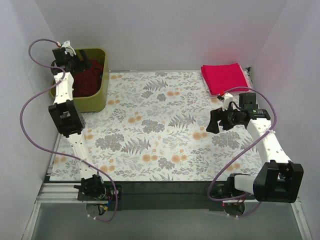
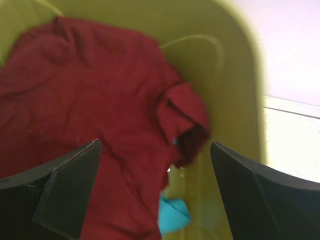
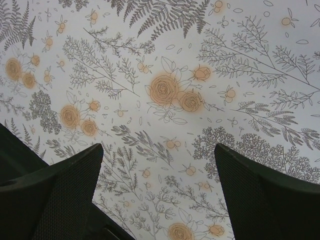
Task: Fold and stack the t-shirts
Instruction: Grab the tshirt from the pile
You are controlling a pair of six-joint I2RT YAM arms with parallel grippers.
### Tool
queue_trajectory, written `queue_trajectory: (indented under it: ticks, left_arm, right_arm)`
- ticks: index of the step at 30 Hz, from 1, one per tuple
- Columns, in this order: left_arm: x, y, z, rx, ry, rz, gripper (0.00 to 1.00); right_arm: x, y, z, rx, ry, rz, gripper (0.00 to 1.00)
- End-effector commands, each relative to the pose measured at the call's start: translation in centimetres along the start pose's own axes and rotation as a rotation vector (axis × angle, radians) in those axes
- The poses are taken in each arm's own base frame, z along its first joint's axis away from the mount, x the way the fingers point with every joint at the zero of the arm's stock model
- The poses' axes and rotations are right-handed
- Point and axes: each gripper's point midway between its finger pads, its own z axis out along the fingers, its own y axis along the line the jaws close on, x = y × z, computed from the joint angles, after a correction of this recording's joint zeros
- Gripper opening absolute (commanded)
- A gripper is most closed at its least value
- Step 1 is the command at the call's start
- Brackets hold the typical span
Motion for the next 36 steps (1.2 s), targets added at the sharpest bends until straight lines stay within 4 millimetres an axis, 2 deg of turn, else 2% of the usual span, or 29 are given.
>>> queue_trajectory:
  ticks: [1, 2, 4, 8, 13, 16, 19, 20, 22, 23, 24, 25, 30, 32, 34, 36]
  left_arm:
    - [-1.2, 0.6, 1.7, -0.012, -0.072, 0.024, 0.9]
    - [-1.5, 0.5, 1.7, -0.012, -0.083, 0.028, 0.9]
    - [-0.2, 1.2, 3.0, -0.013, -0.071, 0.039, 0.89]
    - [2.1, 1.3, 5.1, 0.037, -0.045, 0.038, 0.89]
    - [2.9, 0.7, 6.4, 0.101, -0.055, 0.024, 0.9]
    - [3.2, 0.4, 7.0, 0.127, -0.067, 0.018, 0.85]
    - [2.5, 0.3, 7.3, 0.14, -0.099, 0.02, 0.57]
    - [2.0, 0.1, 7.1, 0.141, -0.113, 0.02, 0.42]
    - [0.8, -0.1, 6.8, 0.149, -0.148, 0.032, 0.2]
    - [-0.1, -0.5, 6.4, 0.155, -0.166, 0.043, 0.05]
    - [-1.1, -0.8, 6.0, 0.162, -0.19, 0.057, 0.0]
    - [-1.5, -1.1, 5.8, 0.168, -0.196, 0.065, 0.0]
    - [-6.0, -2.8, 2.9, 0.186, -0.285, 0.124, 0.0]
    - [-6.8, -3.5, 1.9, 0.204, -0.297, 0.13, 0.0]
    - [-6.4, -3.8, 1.7, 0.217, -0.28, 0.133, 0.0]
    - [-5.5, -3.5, 2.1, 0.199, -0.254, 0.122, 0.33]
  right_arm:
    - [0.3, 0.0, 0.6, -0.022, 0.009, 0.024, 0.98]
    - [0.3, -0.1, 0.7, -0.02, 0.014, 0.027, 0.98]
    - [0.7, -0.2, 1.0, -0.024, 0.027, 0.035, 0.98]
    - [1.2, -0.3, 1.5, -0.032, 0.044, 0.048, 0.98]
    - [1.7, -0.9, 1.9, -0.018, 0.07, 0.062, 0.98]
    - [1.9, -1.0, 2.0, -0.014, 0.079, 0.07, 0.98]
    - [1.9, -1.1, 2.1, -0.015, 0.08, 0.072, 0.98]
    - [2.0, -1.0, 2.1, -0.018, 0.081, 0.073, 0.98]
    - [2.0, -1.0, 2.2, -0.017, 0.081, 0.075, 0.98]
    - [2.0, -1.0, 2.1, -0.017, 0.081, 0.075, 0.98]
    - [2.1, -1.0, 2.2, -0.02, 0.081, 0.074, 0.98]
    - [2.1, -1.0, 2.2, -0.022, 0.083, 0.078, 0.98]
    - [2.0, -1.0, 2.3, -0.023, 0.077, 0.076, 0.98]
    - [2.1, -0.9, 2.2, -0.023, 0.075, 0.077, 0.98]
    - [2.0, -0.7, 2.2, -0.03, 0.069, 0.076, 0.98]
    - [2.0, -0.8, 2.2, -0.026, 0.067, 0.076, 0.98]
